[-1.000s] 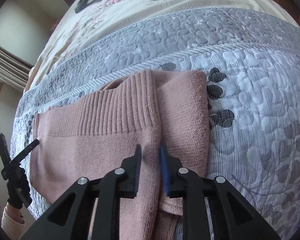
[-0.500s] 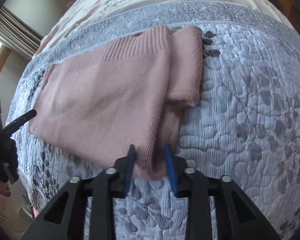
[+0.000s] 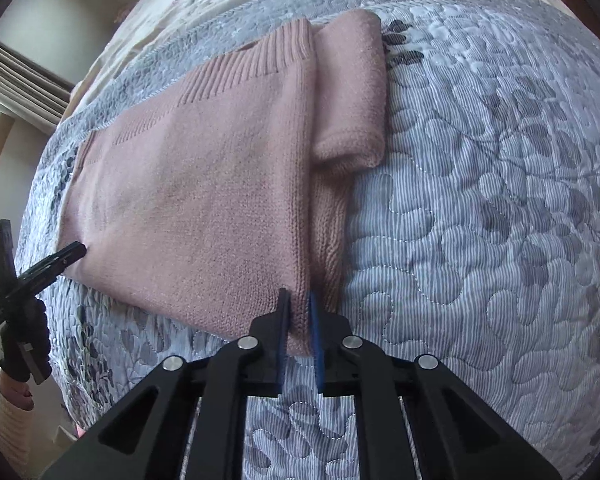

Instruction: Fold small clothes

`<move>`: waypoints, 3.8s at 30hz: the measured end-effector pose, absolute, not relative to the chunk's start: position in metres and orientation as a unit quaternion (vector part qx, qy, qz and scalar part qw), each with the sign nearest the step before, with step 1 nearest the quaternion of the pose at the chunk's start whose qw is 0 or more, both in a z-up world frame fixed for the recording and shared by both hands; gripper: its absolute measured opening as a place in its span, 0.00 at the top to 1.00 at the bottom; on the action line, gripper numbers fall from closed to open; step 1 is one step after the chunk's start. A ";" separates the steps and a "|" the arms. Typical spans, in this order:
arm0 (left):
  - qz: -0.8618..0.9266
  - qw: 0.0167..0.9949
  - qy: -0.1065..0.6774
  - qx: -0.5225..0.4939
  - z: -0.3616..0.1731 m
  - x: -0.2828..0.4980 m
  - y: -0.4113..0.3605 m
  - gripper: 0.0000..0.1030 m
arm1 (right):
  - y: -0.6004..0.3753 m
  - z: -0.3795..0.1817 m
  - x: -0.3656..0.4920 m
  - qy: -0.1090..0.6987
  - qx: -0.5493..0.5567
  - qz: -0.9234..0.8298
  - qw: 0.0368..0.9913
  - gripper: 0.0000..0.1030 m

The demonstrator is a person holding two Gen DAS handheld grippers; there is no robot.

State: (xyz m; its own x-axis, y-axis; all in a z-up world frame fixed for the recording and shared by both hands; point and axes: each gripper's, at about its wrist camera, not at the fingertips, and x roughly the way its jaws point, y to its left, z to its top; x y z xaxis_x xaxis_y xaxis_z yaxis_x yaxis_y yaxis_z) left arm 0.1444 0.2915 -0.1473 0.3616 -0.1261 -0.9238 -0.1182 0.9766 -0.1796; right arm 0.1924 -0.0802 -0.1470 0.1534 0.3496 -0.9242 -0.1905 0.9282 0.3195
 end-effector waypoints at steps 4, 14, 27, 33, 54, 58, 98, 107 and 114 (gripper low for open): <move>-0.010 0.820 0.561 -0.109 -0.133 0.156 0.283 0.55 | -0.090 -0.125 0.206 0.607 0.071 0.167 0.774 0.54; -0.033 0.818 0.561 -0.119 -0.130 0.223 0.245 0.47 | -0.109 -0.140 0.277 0.614 0.126 0.148 0.765 0.45; -0.037 0.809 0.567 -0.149 -0.153 0.243 0.251 0.45 | -0.091 -0.159 0.297 0.605 0.147 0.190 0.759 0.79; -0.036 0.810 0.565 -0.153 -0.156 0.243 0.252 0.44 | -0.088 -0.159 0.297 0.603 0.135 0.185 0.764 0.81; -0.059 0.811 0.546 -0.204 -0.133 0.228 0.273 0.45 | -0.061 -0.109 0.298 0.576 0.192 0.262 0.751 0.87; -0.074 0.813 0.529 -0.232 -0.118 0.218 0.284 0.45 | -0.016 -0.081 0.296 0.568 0.166 0.304 0.747 0.87; -0.151 0.698 0.537 -0.450 -0.175 0.259 0.231 0.45 | -0.054 -0.132 0.271 0.621 0.159 0.244 0.727 0.66; -0.166 0.691 0.541 -0.450 -0.173 0.271 0.209 0.57 | -0.056 -0.161 0.263 0.627 0.181 0.248 0.716 0.66; -0.160 0.711 0.523 -0.442 -0.162 0.266 0.210 0.82 | -0.056 -0.162 0.254 0.626 0.176 0.245 0.719 0.66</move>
State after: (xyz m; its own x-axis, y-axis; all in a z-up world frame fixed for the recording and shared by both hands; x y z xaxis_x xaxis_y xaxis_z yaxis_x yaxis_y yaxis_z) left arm 0.2664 0.2096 -0.1624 0.4010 -0.6904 -0.6021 -0.2341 0.5582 -0.7960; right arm 0.2540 -0.0556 -0.1618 0.0954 0.5723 -0.8145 -0.1323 0.8182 0.5595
